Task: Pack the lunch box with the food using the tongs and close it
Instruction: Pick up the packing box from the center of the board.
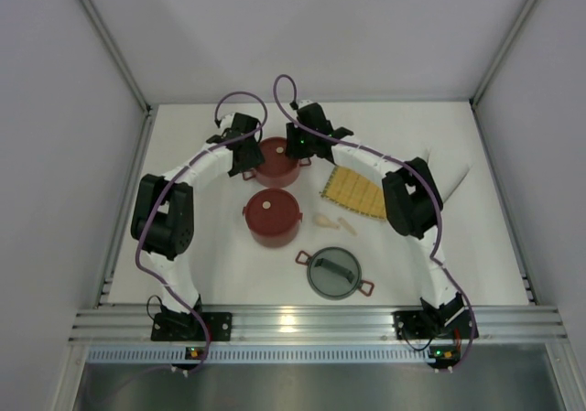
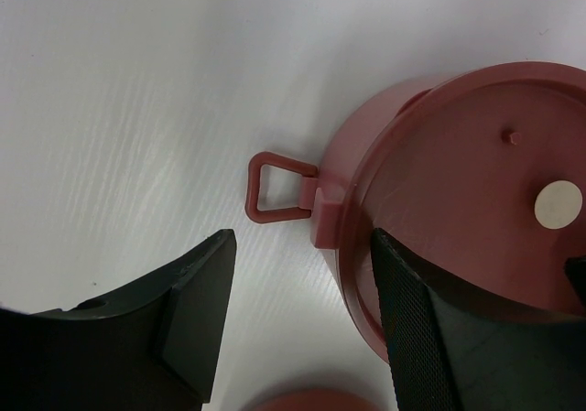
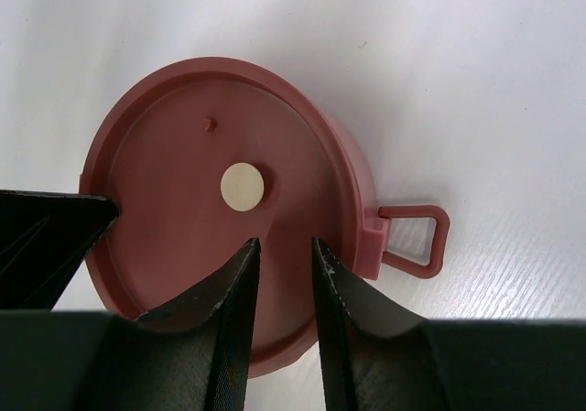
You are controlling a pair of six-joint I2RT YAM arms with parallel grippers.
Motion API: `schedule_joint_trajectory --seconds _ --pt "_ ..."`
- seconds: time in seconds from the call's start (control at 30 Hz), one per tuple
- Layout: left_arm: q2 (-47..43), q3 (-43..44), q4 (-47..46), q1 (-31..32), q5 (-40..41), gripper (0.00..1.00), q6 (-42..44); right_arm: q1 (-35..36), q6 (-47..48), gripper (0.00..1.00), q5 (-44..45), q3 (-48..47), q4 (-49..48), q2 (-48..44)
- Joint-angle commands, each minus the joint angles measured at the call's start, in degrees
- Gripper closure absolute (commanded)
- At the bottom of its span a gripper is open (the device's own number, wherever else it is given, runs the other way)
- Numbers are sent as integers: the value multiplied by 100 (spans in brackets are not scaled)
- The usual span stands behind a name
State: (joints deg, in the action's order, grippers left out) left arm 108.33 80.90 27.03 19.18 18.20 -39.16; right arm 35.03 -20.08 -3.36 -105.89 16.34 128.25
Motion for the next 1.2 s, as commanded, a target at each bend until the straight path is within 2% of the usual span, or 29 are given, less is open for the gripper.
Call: schedule_joint_trajectory --seconds 0.0,0.33,0.6,0.73,0.97,1.07,1.17 --pt "83 207 136 7 140 35 66 -101 118 71 187 -222 353 -282" --pt "126 207 145 7 132 35 75 -101 135 72 -25 208 -465 -933" --pt "171 250 154 7 123 34 101 -259 109 69 195 190 -183 -740" --pt "188 242 163 -2 114 34 110 -435 -23 66 -261 393 -517 -740" --pt "206 286 163 7 123 34 154 -558 57 66 -394 129 -332 -336" --pt "206 303 171 -2 123 34 163 -585 13 65 -596 252 -508 -300" --pt "223 303 171 -2 114 34 172 -628 -101 57 -990 568 -877 -370"
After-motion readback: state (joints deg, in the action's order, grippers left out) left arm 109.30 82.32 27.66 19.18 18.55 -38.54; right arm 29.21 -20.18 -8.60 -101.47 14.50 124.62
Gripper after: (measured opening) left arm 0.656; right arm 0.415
